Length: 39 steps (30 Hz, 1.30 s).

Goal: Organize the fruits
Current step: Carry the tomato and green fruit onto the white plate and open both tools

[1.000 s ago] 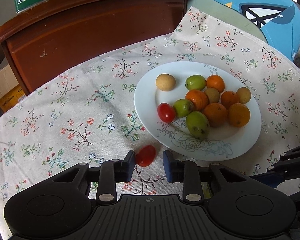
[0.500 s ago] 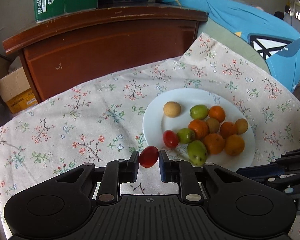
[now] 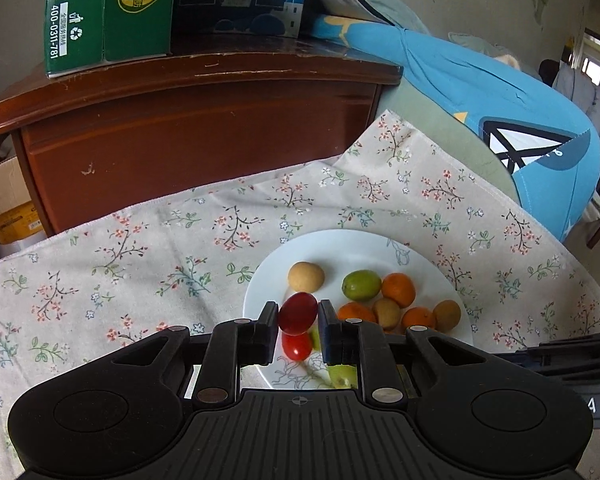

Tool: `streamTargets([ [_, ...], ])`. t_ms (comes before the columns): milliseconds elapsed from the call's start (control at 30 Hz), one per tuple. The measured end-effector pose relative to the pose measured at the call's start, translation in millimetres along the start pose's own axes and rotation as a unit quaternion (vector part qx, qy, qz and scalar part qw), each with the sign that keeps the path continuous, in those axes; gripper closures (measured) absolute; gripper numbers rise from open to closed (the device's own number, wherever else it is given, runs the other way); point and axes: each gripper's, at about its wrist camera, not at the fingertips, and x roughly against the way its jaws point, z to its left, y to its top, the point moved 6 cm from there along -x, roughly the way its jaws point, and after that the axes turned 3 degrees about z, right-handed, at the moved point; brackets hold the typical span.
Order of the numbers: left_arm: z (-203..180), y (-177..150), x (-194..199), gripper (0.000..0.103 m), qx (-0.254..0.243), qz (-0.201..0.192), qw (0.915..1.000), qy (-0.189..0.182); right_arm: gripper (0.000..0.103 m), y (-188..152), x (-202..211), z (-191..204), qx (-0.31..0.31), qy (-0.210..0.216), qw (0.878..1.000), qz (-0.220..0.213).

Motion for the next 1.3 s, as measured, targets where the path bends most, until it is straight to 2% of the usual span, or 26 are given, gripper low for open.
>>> streamTargets([
  [567,-9.4,6.1,-15.8,0.081,0.015,0.003,0.9998,-0.013,0.077,4.4,1.0,-26.9,-0.062,-0.036,0.997,-0.018],
  [767,-11.0,9.0,-7.3,0.066,0.019,-0.002,0.9998,-0.004,0.077,6.5,2.8,-25.4,-0.055,-0.045,0.997,-0.025],
  [800,-10.4,9.4,-5.1,0.059,0.023,-0.004,0.9997,-0.003,0.075,7.3,3.2,-25.0,-0.052,-0.048,0.997,-0.026],
  [833,-10.0,9.7,-2.8,0.048,0.026,-0.005,0.9996,0.001,0.075,8.2,3.8,-24.4,-0.048,-0.052,0.997,-0.028],
  [867,-9.6,9.8,-0.6,0.042,0.029,-0.005,0.9995,0.007,0.074,9.1,4.3,-23.7,-0.043,-0.057,0.997,-0.030],
  [900,-9.3,9.9,1.9,0.035,0.031,-0.006,0.9994,0.015,0.070,9.8,4.9,-22.7,-0.039,-0.061,0.997,-0.032],
  [1000,-9.6,8.6,8.1,0.031,0.033,-0.001,0.9991,0.027,0.059,11.6,6.1,-19.7,-0.023,-0.074,0.996,-0.037],
  [1033,-9.0,7.4,9.5,0.023,0.036,0.003,0.9988,0.033,0.057,12.5,6.6,-19.0,-0.019,-0.078,0.996,-0.040],
  [1100,-7.1,3.4,12.1,0.015,0.044,0.012,0.9978,0.049,0.053,14.4,7.5,-17.9,-0.012,-0.087,0.995,-0.044],
  [1133,-7.2,1.7,13.2,0.015,0.042,0.014,0.9976,0.053,0.046,15.5,7.7,-17.6,-0.007,-0.094,0.995,-0.045],
  [1200,-7.9,-1.8,15.6,0.015,0.035,0.022,0.9973,0.060,0.041,16.5,9.2,-17.1,0.001,-0.111,0.993,-0.051],
  [1300,-5.2,-5.8,19.7,0.011,0.042,0.037,0.9957,0.074,0.036,18.3,13.3,-17.6,0.006,-0.128,0.990,-0.055],
])
